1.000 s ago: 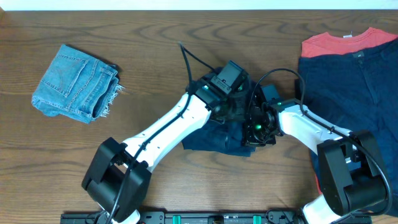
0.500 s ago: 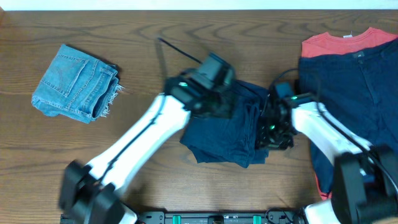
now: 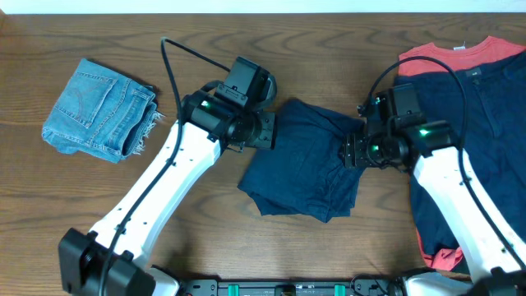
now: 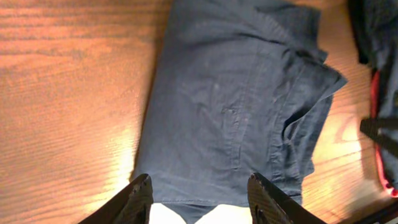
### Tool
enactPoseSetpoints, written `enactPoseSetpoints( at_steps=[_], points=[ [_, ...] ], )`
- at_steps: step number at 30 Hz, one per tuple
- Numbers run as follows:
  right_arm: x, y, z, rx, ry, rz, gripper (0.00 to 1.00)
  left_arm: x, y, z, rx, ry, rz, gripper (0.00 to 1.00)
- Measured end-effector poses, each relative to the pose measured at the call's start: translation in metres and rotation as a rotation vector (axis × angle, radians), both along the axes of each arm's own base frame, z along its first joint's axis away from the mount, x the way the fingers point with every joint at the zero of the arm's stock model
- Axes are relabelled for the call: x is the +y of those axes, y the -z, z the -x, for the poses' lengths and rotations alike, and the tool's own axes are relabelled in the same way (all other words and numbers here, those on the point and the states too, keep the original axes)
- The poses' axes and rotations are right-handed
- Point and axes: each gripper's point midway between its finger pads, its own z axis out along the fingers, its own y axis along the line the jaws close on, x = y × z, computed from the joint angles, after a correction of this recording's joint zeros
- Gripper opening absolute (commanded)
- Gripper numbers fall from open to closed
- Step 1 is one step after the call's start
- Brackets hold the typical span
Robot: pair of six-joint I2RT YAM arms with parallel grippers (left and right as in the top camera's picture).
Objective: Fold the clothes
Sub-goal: 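Press and smooth the folded shorts with both grippers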
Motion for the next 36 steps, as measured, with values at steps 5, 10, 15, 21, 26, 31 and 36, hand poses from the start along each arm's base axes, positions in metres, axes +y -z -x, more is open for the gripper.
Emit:
enactPoseSetpoints(
  at_steps=[5,10,15,21,26,31,36],
  points=[
    [-0.001,0.036,-0.015,0.044,0.022,0.028,0.56,0.0,0.012,0.0,0.026,0.004,-0.018,0.51],
    [0.002,0.067,-0.021,0.102,0.028,0.032,0.01,-0.001,0.025,-0.001,0.057,0.011,-0.039,0.51],
    [-0.006,0.07,-0.017,0.132,0.041,0.071,0.01,-0.001,0.042,-0.001,0.101,0.016,-0.065,0.51],
    [-0.034,0.032,-0.022,0.1,0.117,0.121,0.27,0.0,0.049,0.0,0.12,0.018,-0.076,0.51],
    [-0.049,0.023,-0.006,0.145,0.161,0.158,0.62,0.0,0.049,0.0,0.12,0.019,-0.077,0.56],
    [-0.056,0.034,0.013,0.226,0.223,0.167,0.64,0.001,0.049,0.001,0.125,0.025,-0.082,0.56],
    [-0.051,0.058,0.02,0.251,0.26,0.085,0.72,0.001,0.05,0.002,0.127,0.028,-0.085,0.56]
  ],
)
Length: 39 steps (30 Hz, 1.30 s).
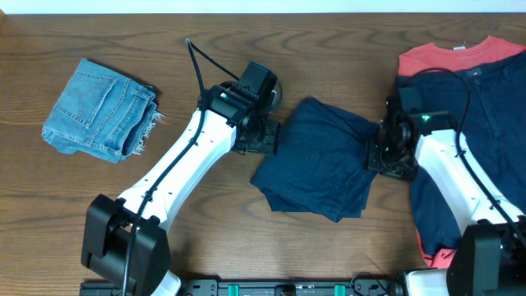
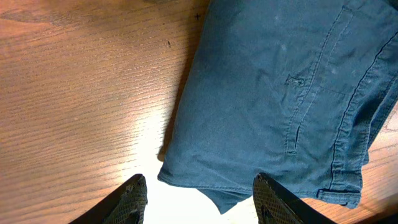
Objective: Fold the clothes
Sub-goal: 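Press and smooth the folded shorts with both grippers, then grasp the folded navy shorts' left edge with the left gripper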
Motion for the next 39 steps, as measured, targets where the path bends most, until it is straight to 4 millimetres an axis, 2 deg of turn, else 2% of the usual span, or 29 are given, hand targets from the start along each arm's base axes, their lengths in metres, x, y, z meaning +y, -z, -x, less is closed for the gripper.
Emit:
enactPoseSetpoints(
  at_steps=[3,5,8,9,10,13,15,17,18,19,21,25,29,33,36,39],
  points=[
    [0.016,0.017,-0.009,-0.061,-0.009,-0.094,0.7,0.0,0.001,0.0,-0.001,0.008,-0.002,0.56],
    [0.024,0.027,-0.012,-0.094,-0.013,-0.144,0.6,0.0,0.001,0.001,-0.002,0.015,-0.003,0.56],
    [0.029,0.042,-0.006,-0.096,0.004,-0.183,0.15,0.001,0.001,0.001,-0.001,0.021,-0.006,0.56],
    [0.028,0.047,-0.003,-0.087,0.015,-0.178,0.04,0.001,0.001,0.002,0.001,0.022,-0.007,0.56],
    [0.026,0.051,0.001,-0.074,0.032,-0.166,0.01,0.001,0.002,0.003,0.004,0.023,-0.009,0.57],
    [0.007,0.06,0.011,-0.03,0.117,-0.067,0.01,0.002,0.002,0.005,0.008,0.044,-0.012,0.56],
    [-0.001,0.061,0.011,-0.032,0.15,-0.031,0.04,0.001,0.002,0.006,0.009,0.062,-0.008,0.57],
    [-0.001,0.061,0.01,-0.033,0.147,-0.03,0.28,0.001,0.004,0.009,0.017,0.077,-0.006,0.54],
    [0.0,0.06,0.009,-0.037,0.134,-0.035,0.34,0.0,0.006,0.01,0.025,0.082,-0.002,0.47],
    [0.003,0.058,0.009,-0.038,0.111,-0.046,0.35,0.0,0.007,0.012,0.032,0.082,0.003,0.41],
    [0.005,0.055,0.01,-0.03,0.072,-0.058,0.35,-0.005,0.013,0.014,0.038,0.096,0.031,0.25],
    [0.009,0.043,0.018,-0.018,0.011,-0.077,0.31,-0.019,0.033,0.019,0.037,0.132,0.109,0.13],
    [0.023,0.004,0.002,-0.142,-0.06,-0.154,0.23,-0.029,0.059,0.022,0.027,0.126,0.174,0.09],
    [0.04,-0.035,-0.012,-0.28,-0.118,-0.25,0.22,-0.026,0.093,0.031,0.071,0.075,0.182,0.08],
    [0.048,-0.044,-0.012,-0.309,-0.149,-0.295,0.21,-0.019,0.117,0.037,0.135,0.013,0.152,0.08],
    [0.052,-0.046,-0.017,-0.334,-0.186,-0.312,0.22,-0.02,0.122,0.031,0.15,-0.037,0.175,0.08]
  ],
)
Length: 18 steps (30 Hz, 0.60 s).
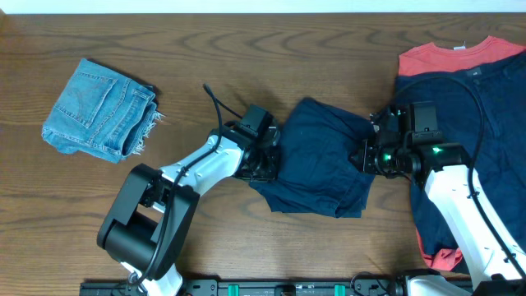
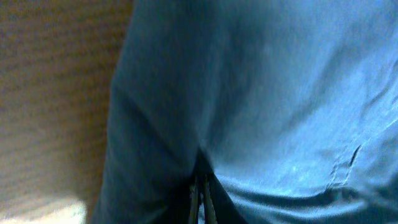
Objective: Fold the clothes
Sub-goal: 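Grasp the folded navy shorts' left edge with the left gripper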
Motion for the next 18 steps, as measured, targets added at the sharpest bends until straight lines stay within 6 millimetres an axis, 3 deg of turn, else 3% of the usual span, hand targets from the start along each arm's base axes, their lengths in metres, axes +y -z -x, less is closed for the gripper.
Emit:
enactPoseSetpoints(
  at_steps=[5,10,12,13,15,18],
  points=[
    [0.007,0.006,-0.026,-0.085,-0.039,0.015,0.22,0.009,-0.001,-0.035,-0.049,-0.1,0.066,0.08],
    [0.014,0.04,-0.05,-0.085,-0.05,0.033,0.15,0.037,-0.02,-0.091,-0.113,-0.204,0.116,0.09],
    [0.014,0.059,-0.051,-0.04,-0.041,0.037,0.12,0.046,-0.039,-0.112,-0.138,-0.22,0.141,0.17],
    [0.013,0.069,-0.049,-0.01,-0.038,0.041,0.1,0.051,-0.049,-0.118,-0.14,-0.223,0.149,0.28],
    [0.012,0.09,-0.04,0.069,-0.032,0.048,0.09,0.057,-0.071,-0.126,-0.134,-0.217,0.163,0.37],
    [0.012,0.102,-0.027,0.148,-0.034,0.045,0.09,0.061,-0.093,-0.117,-0.084,-0.196,0.159,0.41]
  ],
)
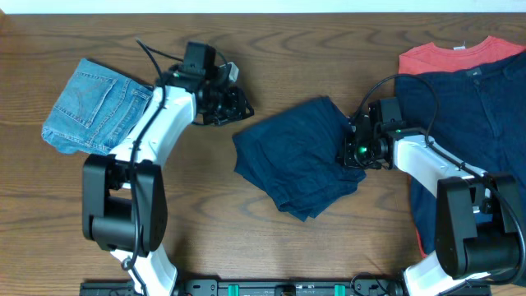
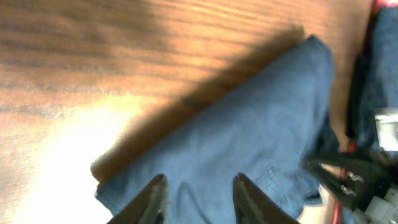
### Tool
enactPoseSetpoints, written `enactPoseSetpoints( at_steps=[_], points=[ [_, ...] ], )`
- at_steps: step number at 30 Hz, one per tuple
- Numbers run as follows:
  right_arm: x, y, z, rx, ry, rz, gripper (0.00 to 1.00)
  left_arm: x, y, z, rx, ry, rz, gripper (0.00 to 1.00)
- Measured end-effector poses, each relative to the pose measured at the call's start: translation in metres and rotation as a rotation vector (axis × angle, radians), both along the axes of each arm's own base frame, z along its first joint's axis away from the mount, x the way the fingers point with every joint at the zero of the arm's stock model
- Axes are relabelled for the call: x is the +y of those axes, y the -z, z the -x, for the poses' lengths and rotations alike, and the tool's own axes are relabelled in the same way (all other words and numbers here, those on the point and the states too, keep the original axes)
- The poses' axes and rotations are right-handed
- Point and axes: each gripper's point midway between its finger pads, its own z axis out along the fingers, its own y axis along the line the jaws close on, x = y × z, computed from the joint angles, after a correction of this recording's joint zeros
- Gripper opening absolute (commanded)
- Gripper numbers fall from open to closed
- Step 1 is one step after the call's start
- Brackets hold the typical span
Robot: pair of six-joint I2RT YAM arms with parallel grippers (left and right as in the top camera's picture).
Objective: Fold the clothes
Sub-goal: 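Grasp the folded navy shorts' left edge with the left gripper, then carry the navy shorts left with the left gripper onto the denim shorts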
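Observation:
The folded navy shorts [image 1: 296, 156] lie in a rumpled bundle at mid-table and fill the lower part of the left wrist view [image 2: 249, 143]. My left gripper [image 1: 237, 104] hovers up and to the left of them, off the cloth. Its jaws [image 2: 199, 185] are open with nothing between them. My right gripper [image 1: 349, 152] sits at the shorts' right edge, touching the cloth. Whether it grips the fabric does not show from above.
Folded light-blue denim shorts [image 1: 99, 107] lie at the far left, close to my left arm. A pile with a navy shirt [image 1: 481, 107] on a red shirt [image 1: 460, 56] covers the right side of the wooden table [image 1: 271, 41].
My left gripper was shut on the navy shorts' left edge. Now it is open, up and to the left, clear of them. The shorts lie further left and turned. The right gripper moved left.
First my left gripper was open at the shorts' left edge, my right one at their right edge. Then the bundle lay slightly further right, left jaws still open. Then the left was shut on the left edge; now it is open and away, and the shorts have shifted left.

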Motion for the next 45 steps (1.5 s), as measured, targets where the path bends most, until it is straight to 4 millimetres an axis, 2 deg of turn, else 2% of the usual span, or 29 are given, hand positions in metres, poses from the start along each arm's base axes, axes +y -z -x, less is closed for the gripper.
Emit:
enactPoseSetpoints(
  at_steps=[3,4,5,6,8,9,11,13,17,22,27,32,33,34,37,42,43,45],
  points=[
    [-0.001,-0.001,0.004,0.026,-0.001,0.004,0.09,0.002,-0.011,0.023,0.065,0.029,-0.005,0.42],
    [-0.001,-0.001,0.006,0.033,-0.001,0.005,0.08,0.003,-0.014,0.033,0.099,0.037,-0.01,0.48],
    [-0.001,-0.001,0.008,0.037,-0.001,0.006,0.08,0.005,-0.015,0.041,0.123,0.046,-0.016,0.59],
    [-0.001,-0.001,0.009,0.044,-0.002,0.008,0.08,0.006,-0.017,0.05,0.148,0.055,-0.021,0.66],
    [-0.002,-0.002,0.012,0.053,-0.001,0.012,0.08,0.009,-0.018,0.065,0.209,0.056,-0.03,0.72],
    [-0.003,-0.002,0.014,0.058,-0.001,0.014,0.08,0.01,-0.017,0.069,0.224,0.058,-0.032,0.78],
    [-0.004,-0.002,0.015,0.064,0.0,0.018,0.07,0.01,-0.011,0.075,0.245,0.053,-0.033,0.89],
    [-0.005,-0.001,0.017,0.071,0.001,0.026,0.08,0.01,0.004,0.08,0.266,0.033,-0.03,0.98],
    [-0.006,-0.001,0.018,0.077,0.003,0.036,0.08,0.001,0.041,0.09,0.297,-0.026,0.007,0.98],
    [-0.007,-0.001,0.018,0.075,0.002,0.041,0.08,-0.025,0.074,0.112,0.342,-0.074,0.09,0.98],
    [-0.007,-0.001,0.018,0.075,0.002,0.043,0.08,-0.063,0.071,0.115,0.308,-0.073,0.196,0.98],
    [-0.007,-0.001,0.019,0.069,-0.005,0.062,0.07,-0.09,0.071,0.119,0.319,-0.097,0.217,0.99],
    [-0.006,-0.001,0.019,0.067,-0.009,0.068,0.07,-0.095,0.071,0.119,0.322,-0.101,0.225,0.97],
    [-0.005,0.0,0.019,0.066,-0.013,0.074,0.07,-0.099,0.071,0.118,0.325,-0.105,0.234,0.9],
    [-0.005,0.0,0.019,0.061,-0.018,0.087,0.06,-0.107,0.077,0.115,0.346,-0.117,0.259,0.56],
    [-0.004,0.0,0.021,0.066,-0.022,0.089,0.05,-0.105,0.093,0.113,0.367,-0.119,0.251,0.12],
    [-0.003,0.0,0.021,0.067,-0.024,0.089,0.05,-0.104,0.095,0.113,0.359,-0.106,0.251,0.06],
    [-0.002,0.0,0.023,0.072,-0.026,0.086,0.04,-0.103,0.096,0.112,0.334,-0.079,0.246,0.06]
  ],
)
